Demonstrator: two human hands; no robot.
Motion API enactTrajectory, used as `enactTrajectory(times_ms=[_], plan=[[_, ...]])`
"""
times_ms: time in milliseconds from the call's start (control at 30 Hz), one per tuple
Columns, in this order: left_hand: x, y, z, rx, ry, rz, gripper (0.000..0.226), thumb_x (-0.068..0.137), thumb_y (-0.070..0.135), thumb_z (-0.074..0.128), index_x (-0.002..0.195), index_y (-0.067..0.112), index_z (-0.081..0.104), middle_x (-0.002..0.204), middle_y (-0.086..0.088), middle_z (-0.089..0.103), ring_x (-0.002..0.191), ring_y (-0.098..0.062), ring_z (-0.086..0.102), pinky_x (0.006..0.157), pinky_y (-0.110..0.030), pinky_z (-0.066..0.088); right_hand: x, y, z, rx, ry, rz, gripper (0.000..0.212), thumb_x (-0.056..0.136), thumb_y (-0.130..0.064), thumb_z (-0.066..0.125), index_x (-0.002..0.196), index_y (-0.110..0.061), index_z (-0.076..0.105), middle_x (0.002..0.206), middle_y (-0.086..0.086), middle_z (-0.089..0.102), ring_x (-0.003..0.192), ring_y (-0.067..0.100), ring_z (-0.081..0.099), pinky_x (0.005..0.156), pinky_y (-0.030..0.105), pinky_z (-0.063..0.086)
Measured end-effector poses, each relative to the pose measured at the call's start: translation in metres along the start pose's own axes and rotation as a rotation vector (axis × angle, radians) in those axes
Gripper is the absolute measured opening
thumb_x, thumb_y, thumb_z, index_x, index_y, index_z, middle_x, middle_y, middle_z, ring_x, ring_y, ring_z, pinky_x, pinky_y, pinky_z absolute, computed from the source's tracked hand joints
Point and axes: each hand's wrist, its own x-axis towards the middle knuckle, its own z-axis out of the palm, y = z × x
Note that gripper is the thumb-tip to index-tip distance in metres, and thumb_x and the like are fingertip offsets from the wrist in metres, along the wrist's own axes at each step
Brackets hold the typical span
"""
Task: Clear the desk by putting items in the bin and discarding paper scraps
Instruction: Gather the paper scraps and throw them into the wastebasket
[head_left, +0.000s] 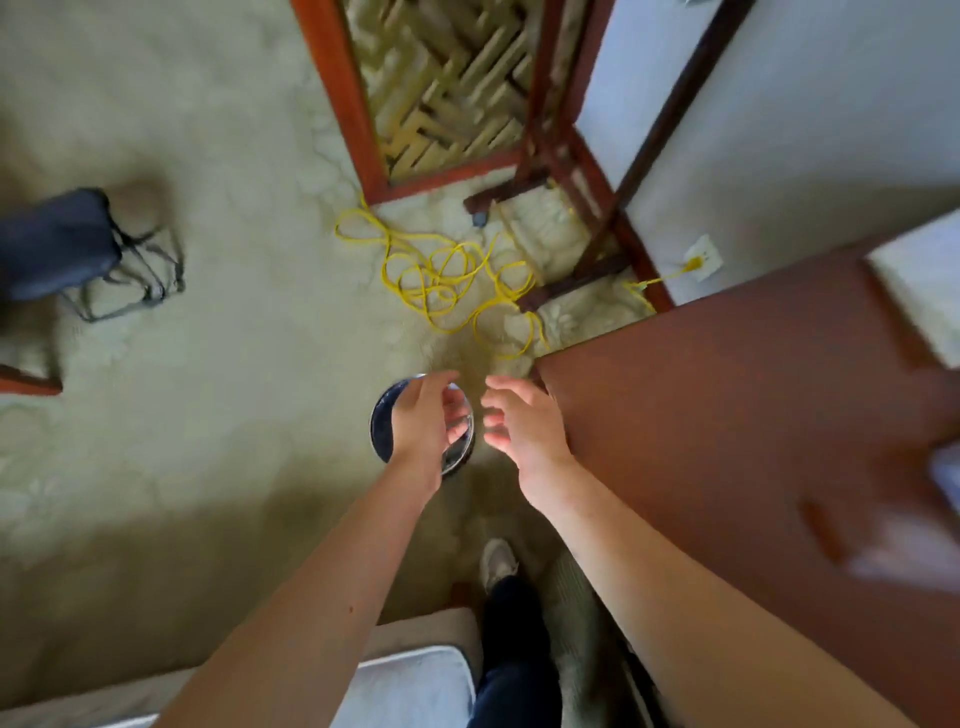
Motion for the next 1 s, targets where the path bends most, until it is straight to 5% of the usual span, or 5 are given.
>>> enactTrajectory(times_ms=[400,633,1000], plan=[[-0.193,-0.002,0.120,0.256,-0.437,0.196,0.014,0.091,0.014,0.053,0.088,0.014,0.066,0.067,0.000,0.058,0.053,-0.010,0.053,0.044,-0.020,0.042,-0.162,-0.056,-0.165,0.287,0.171,-0.280,0.018,0.089,-0.006,0.056,0.099,-0.016,0.067,0.085,0.005,0.064,0.073,0.015,0.057,0.070,0.029,0.048],[-0.288,-0.088,0.182,0.484,-0.660,0.162,0.011,0.093,0.013,0.051,0.092,0.013,0.062,0.069,-0.002,0.057,0.053,-0.012,0.050,0.044,-0.020,0.040,-0.229,-0.001,-0.286,0.452,0.389,-0.349,0.015,0.088,-0.002,0.056,0.093,-0.014,0.065,0.076,0.006,0.062,0.057,0.010,0.054,0.046,0.021,0.042],[-0.430,-0.273,0.219,0.791,-0.917,0.085,0.014,0.092,0.014,0.052,0.101,0.010,0.062,0.072,-0.003,0.058,0.055,-0.012,0.051,0.049,-0.022,0.041,-0.362,0.130,-0.448,0.598,0.642,-0.352,0.018,0.090,-0.008,0.056,0.105,-0.013,0.065,0.082,0.002,0.067,0.070,0.012,0.059,0.059,0.024,0.047]])
